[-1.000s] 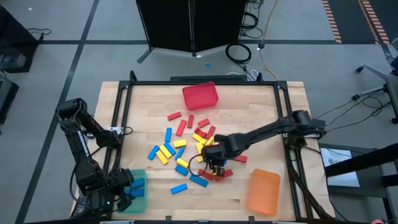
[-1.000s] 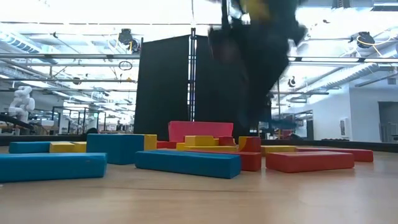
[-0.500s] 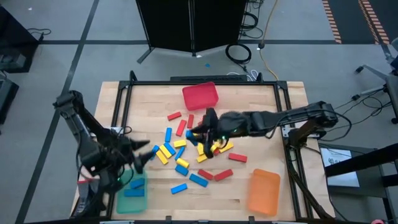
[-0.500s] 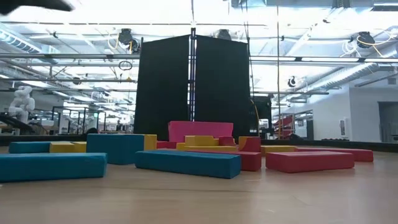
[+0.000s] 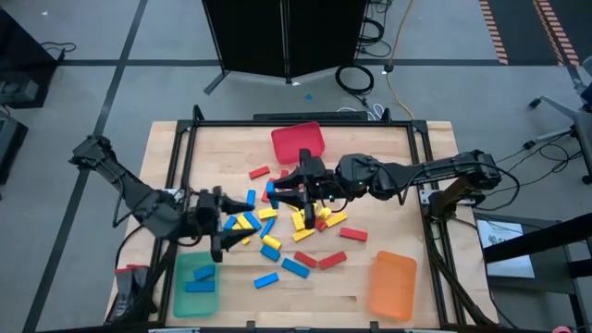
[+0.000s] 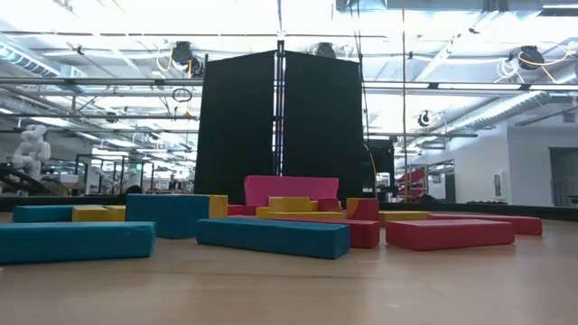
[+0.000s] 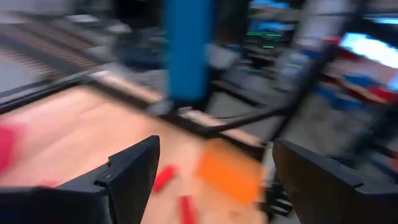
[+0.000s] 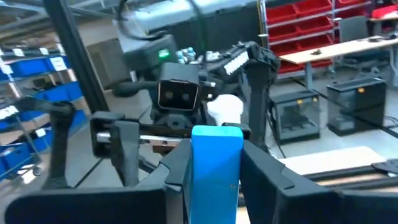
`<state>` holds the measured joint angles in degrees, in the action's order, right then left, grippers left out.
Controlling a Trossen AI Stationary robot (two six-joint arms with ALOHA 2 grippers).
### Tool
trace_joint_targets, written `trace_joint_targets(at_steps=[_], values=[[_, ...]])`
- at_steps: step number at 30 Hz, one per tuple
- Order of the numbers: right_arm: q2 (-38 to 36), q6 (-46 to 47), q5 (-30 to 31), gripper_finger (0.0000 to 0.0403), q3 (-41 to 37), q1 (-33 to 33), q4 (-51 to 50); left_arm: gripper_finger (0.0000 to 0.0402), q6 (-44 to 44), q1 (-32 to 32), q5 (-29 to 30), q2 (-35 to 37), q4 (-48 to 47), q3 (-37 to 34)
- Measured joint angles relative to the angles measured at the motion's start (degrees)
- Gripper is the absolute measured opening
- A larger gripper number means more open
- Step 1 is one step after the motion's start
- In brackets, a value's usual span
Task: Sort blocks
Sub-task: Put the blue block into the green bin
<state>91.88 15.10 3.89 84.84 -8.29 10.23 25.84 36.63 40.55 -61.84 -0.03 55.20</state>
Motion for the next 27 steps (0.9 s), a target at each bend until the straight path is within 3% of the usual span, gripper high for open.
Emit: trace_joint_targets(at_steps=[2,9,17,22,27], values=[[-0.2,-0.2,-1.2,0.0084,0.0,0.0,1.0,0.0317,-3.2,-2.7,-6.5,0.0,2.6,0.0],[-0.3,-0.2,-1.4,0.0084,0.0,-0.5,3.0,0.0317,-7.2,-12.7,-19.7,-0.2,3.0,0.0],[-0.5,-0.2,-2.5,0.0084,0.0,-1.2,3.3,0.0317,-7.3,-20.3,-25.1,-0.3,3.5,-0.1],[-0.7,-1.3,-2.7,0.0084,0.1,-1.2,3.6,0.0317,-7.2,-22.1,-33.6,-1.0,9.7,-0.2],[-0.4,-2.9,-2.3,0.0084,0.0,-0.3,2.9,0.0317,-6.7,-22.5,-35.2,-1.7,10.1,-0.1]])
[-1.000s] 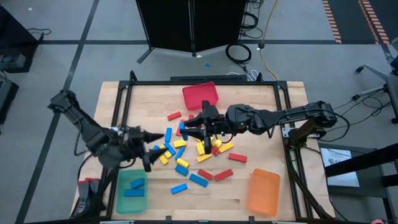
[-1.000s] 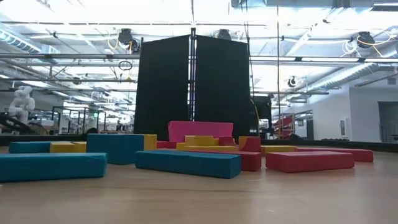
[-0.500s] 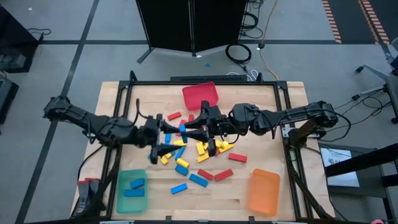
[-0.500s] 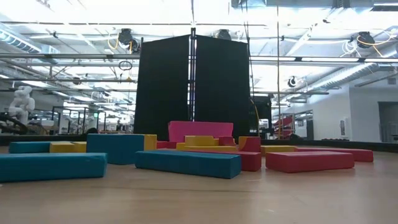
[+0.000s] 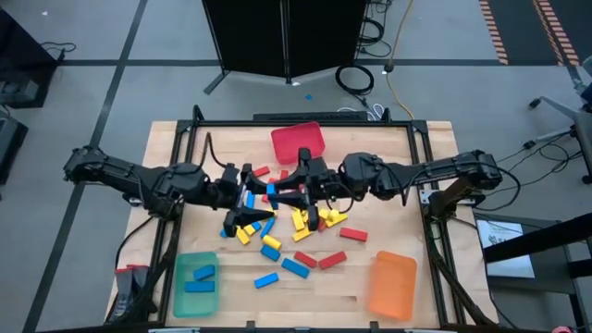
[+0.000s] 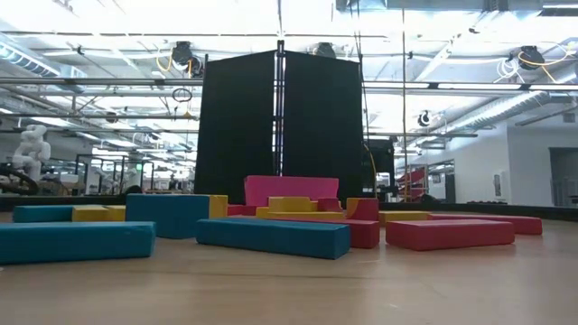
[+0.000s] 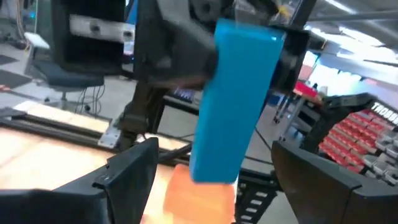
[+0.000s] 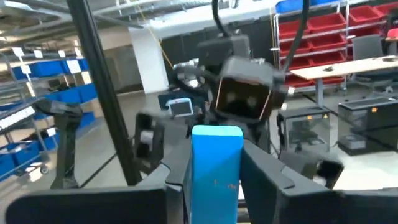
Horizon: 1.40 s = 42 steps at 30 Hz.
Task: Sort blocks
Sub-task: Put the blue block into the green bin
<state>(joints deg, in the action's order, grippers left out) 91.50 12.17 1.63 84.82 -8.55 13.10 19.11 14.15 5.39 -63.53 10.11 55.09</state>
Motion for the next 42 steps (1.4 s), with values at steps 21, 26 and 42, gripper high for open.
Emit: trace_joint_targets(at_steps=[21,26,42], values=[[-0.1,-0.9,-0.2,0.0084,0.0,1.0,-0.4,0.0301,0.0,-2.9,0.7,-3.4,4.4,0.0],[-0.1,-0.9,-0.1,0.0084,0.0,1.0,-1.2,0.026,0.0,-2.9,0.7,-3.4,4.1,0.0],[-0.1,-0.2,0.5,0.0084,0.0,1.9,-1.5,0.0115,-1.7,-2.9,1.9,-3.3,4.0,0.1]])
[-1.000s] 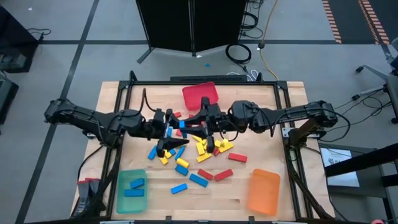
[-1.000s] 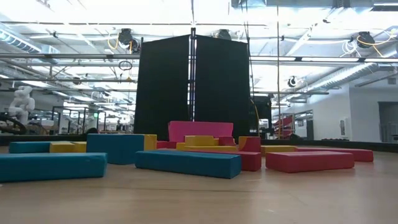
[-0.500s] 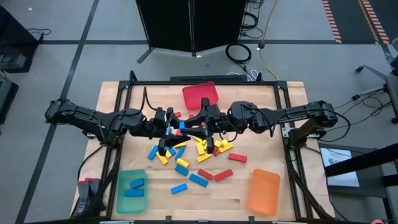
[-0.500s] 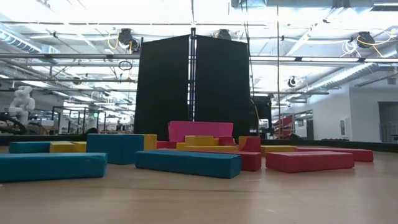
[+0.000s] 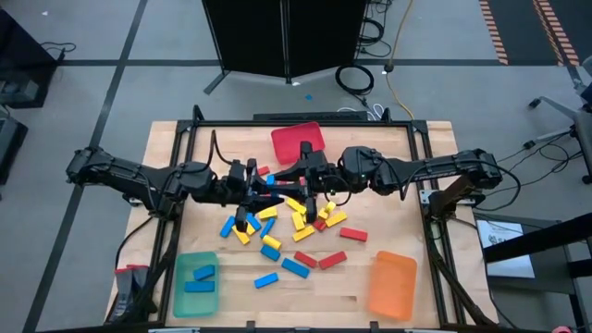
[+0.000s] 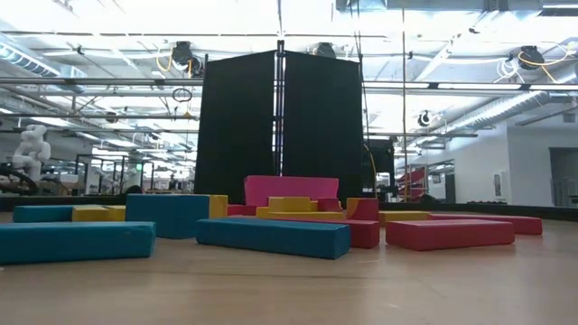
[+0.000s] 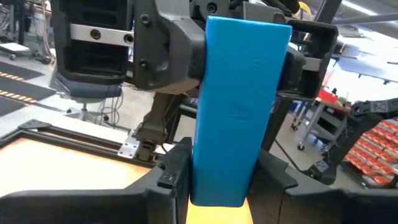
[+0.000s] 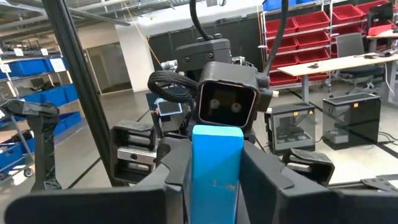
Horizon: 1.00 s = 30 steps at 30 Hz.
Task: Sort blocks
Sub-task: Put the blue block into the green bin
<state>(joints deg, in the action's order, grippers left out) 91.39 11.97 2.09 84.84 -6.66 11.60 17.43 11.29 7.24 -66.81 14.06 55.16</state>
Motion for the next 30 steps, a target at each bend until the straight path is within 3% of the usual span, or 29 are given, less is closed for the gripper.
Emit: trace_joint_targets(at_steps=[7,14,18,24,30], values=[[-0.5,-0.7,-0.5,0.0093,0.0,0.3,-0.2,0.0115,0.0,0.0,0.7,0.0,0.0,0.0],[-3.3,-1.7,-1.1,0.0276,0.0,0.3,-1.7,0.0114,1.1,0.0,1.6,-0.1,-1.1,0.0],[-7.7,-2.4,-1.0,0.0328,0.0,0.3,-4.6,0.0114,2.8,-0.1,2.3,0.4,-5.0,0.0],[-17.5,-3.4,2.0,0.0314,0.1,0.1,-18.6,0.0114,14.6,3.6,-1.2,4.1,-28.5,0.0],[-22.9,-2.9,3.9,0.0283,0.0,-0.3,-28.3,0.0114,33.3,17.7,-2.2,4.9,-57.9,-0.1]])
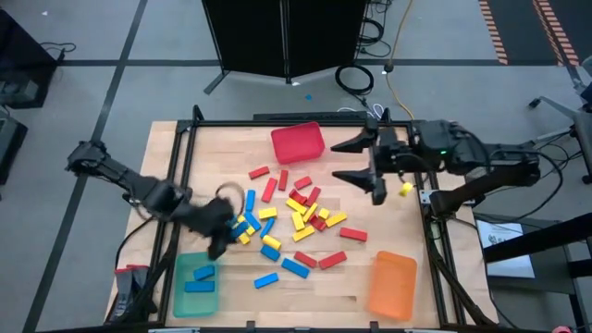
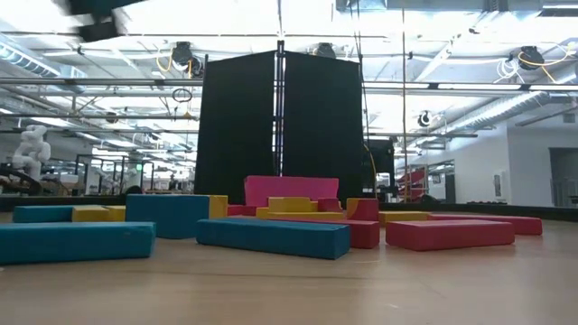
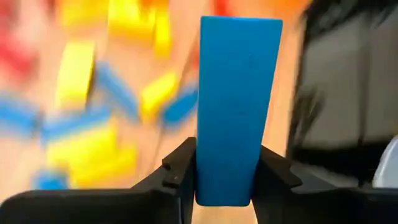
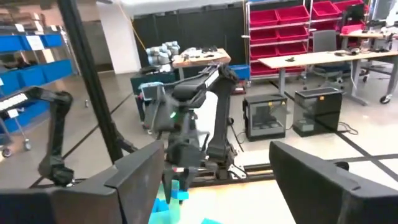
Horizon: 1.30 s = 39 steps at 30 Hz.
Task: Sort blocks
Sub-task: Put the blue block into the green bin
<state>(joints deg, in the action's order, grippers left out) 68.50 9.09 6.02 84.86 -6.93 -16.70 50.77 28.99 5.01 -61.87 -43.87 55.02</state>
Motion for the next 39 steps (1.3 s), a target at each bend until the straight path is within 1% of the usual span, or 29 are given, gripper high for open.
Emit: trace_joint_targets(at_steps=[4,8,11,15,18,23,26,28,30,35,39], values=[[-0.9,0.1,-0.3,0.0272,0.0,-0.4,-1.7,0.0114,13.1,11.6,1.8,-0.3,-8.7,0.0],[-0.4,0.1,-0.3,0.0269,0.0,-0.3,-3.3,0.0114,23.6,21.6,2.8,-0.6,-10.3,0.0],[0.0,0.3,-0.1,0.0269,0.0,-0.3,-3.9,0.0114,30.0,27.3,2.7,-1.5,-10.8,0.0],[1.3,0.7,-0.1,0.0269,0.0,-0.3,-4.1,0.0113,35.2,32.6,2.5,-4.3,-12.5,0.0],[2.2,0.8,-0.1,0.0269,0.0,-0.3,-4.6,0.0113,36.4,34.6,0.8,-7.3,-12.6,-0.1],[4.0,2.8,-0.1,0.0268,0.0,-0.3,-5.1,0.0113,36.3,37.0,-6.1,-13.4,-12.3,-0.2],[5.0,2.9,-0.3,0.0268,0.0,-0.3,-6.8,0.0119,35.5,37.6,-7.6,-15.7,-11.5,-0.2],[6.0,3.7,-1.6,0.0268,0.0,-0.3,-10.4,0.0142,35.7,37.8,-7.8,-16.4,-11.5,-0.2],[7.9,5.0,-4.4,0.0268,0.0,-0.3,-12.3,0.0172,35.4,37.8,-7.8,-16.5,-10.6,-0.2],[15.7,5.3,-11.2,0.0272,0.0,-0.7,-9.6,0.0245,35.4,37.8,-8.4,-15.7,-10.2,-0.2],[23.3,5.3,-13.9,0.0278,0.0,-1.8,-11.9,0.0287,35.5,37.8,-10.9,-15.6,-9.9,-0.2]])
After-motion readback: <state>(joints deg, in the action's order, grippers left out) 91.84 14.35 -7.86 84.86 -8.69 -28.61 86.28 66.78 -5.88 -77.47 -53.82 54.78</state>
